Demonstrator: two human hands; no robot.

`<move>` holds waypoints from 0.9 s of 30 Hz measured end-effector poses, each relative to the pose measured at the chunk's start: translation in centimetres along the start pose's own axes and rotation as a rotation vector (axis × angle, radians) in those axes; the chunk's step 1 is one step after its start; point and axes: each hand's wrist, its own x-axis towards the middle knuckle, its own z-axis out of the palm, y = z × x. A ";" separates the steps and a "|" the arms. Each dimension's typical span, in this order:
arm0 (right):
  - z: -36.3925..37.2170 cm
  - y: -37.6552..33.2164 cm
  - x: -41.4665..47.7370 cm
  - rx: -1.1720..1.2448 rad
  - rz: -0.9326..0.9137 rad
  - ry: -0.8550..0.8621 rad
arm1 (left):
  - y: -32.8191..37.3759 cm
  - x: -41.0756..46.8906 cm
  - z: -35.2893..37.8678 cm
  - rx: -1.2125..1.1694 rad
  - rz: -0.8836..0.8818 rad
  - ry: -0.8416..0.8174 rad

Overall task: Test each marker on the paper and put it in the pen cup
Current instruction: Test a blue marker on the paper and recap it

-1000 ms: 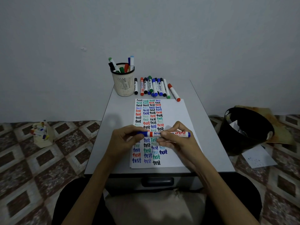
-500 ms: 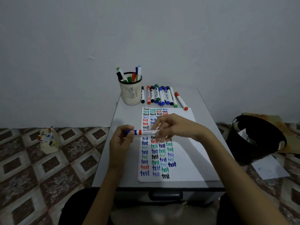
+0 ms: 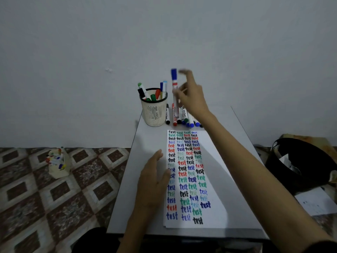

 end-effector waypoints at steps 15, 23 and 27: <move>5.6 3.5 3.3 -0.418 -0.130 -0.010 | -0.4 0.3 0.0 0.001 -0.011 -0.003; -0.3 9.9 -1.3 -0.379 0.398 0.304 | -0.7 0.1 0.1 -0.013 -0.008 0.000; -4.2 13.5 -4.8 -0.487 0.635 0.156 | -0.6 0.1 0.1 -0.006 0.000 -0.003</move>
